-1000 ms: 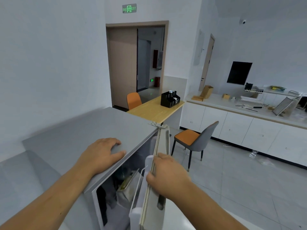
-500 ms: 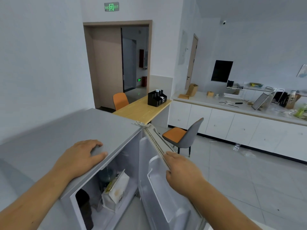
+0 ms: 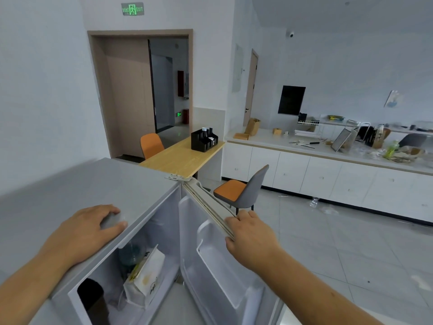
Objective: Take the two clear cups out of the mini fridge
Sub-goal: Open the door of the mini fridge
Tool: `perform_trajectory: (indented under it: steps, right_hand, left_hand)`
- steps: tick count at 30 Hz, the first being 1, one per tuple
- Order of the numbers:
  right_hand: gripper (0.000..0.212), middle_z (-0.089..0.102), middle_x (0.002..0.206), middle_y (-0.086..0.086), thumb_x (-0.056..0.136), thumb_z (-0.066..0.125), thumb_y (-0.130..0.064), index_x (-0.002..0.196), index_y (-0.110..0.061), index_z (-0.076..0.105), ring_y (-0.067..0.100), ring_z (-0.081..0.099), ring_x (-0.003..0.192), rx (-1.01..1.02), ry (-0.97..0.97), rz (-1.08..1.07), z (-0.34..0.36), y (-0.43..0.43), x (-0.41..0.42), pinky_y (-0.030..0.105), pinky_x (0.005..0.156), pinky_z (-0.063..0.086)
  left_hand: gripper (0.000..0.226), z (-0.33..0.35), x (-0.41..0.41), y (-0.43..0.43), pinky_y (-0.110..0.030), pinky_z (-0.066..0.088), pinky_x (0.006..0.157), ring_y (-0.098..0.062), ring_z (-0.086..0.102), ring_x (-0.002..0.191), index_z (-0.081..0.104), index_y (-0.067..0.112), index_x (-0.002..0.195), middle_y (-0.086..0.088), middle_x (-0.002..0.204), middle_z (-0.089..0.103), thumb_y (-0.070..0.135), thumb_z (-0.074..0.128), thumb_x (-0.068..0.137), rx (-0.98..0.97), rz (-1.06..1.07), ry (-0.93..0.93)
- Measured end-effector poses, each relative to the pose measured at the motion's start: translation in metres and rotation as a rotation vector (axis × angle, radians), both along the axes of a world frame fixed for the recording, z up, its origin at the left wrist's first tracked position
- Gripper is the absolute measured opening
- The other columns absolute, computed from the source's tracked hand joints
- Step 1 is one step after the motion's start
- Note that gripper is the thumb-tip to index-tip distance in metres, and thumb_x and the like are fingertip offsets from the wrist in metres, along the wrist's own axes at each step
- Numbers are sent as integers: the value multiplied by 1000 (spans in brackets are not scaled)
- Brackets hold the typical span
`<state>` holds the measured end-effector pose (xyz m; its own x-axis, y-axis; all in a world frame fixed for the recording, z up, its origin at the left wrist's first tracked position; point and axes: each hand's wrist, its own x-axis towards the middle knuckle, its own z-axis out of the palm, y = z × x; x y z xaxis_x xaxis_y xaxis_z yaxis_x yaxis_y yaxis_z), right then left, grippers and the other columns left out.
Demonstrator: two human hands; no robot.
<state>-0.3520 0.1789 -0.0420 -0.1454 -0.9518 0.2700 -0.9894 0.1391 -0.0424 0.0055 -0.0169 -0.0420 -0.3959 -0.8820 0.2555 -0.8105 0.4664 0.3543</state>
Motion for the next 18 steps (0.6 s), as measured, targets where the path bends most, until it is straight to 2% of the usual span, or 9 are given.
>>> perform_trajectory:
  steps: [3, 6, 8, 13, 18]
  right_hand:
    - [34, 55, 118, 6, 99, 50, -34, 131, -23, 53, 25, 47, 109, 8, 2, -23, 0, -1, -8, 36, 81, 49]
    - [31, 54, 118, 7, 97, 52, -20, 128, -22, 51, 26, 47, 106, 28, -13, -79, -2, -2, -13, 37, 78, 48]
    - [33, 52, 118, 6, 96, 50, -18, 128, -22, 48, 26, 47, 103, 17, -26, -113, -4, -3, -18, 38, 77, 47]
    - [38, 48, 122, 0, 97, 42, -31, 134, -28, 41, 23, 46, 100, -27, -39, -117, -11, -1, -36, 40, 83, 50]
    - [45, 50, 117, 0, 96, 41, -47, 136, -28, 38, 20, 49, 94, -33, -5, -177, -15, -6, -56, 40, 82, 52]
  left_hand:
    - [66, 0, 0, 0, -42, 48, 98, -16, 57, 118, 60, 43, 123, 11, 136, 63, 87, 47, 76, -5, 3, 9]
    - [63, -1, 0, -2, -43, 50, 96, -16, 59, 115, 58, 46, 119, 12, 131, 64, 89, 47, 74, -3, 2, 19]
    - [61, -1, 1, -3, -44, 49, 97, -16, 59, 115, 57, 47, 118, 12, 131, 65, 89, 47, 74, -3, -6, 19]
    - [60, -1, 2, -3, -45, 48, 101, -18, 58, 118, 57, 47, 120, 11, 134, 63, 87, 48, 75, 0, -14, 9]
    - [49, 0, 1, 1, -43, 49, 99, -17, 58, 115, 62, 39, 122, 11, 131, 65, 72, 61, 85, -47, -15, 0]
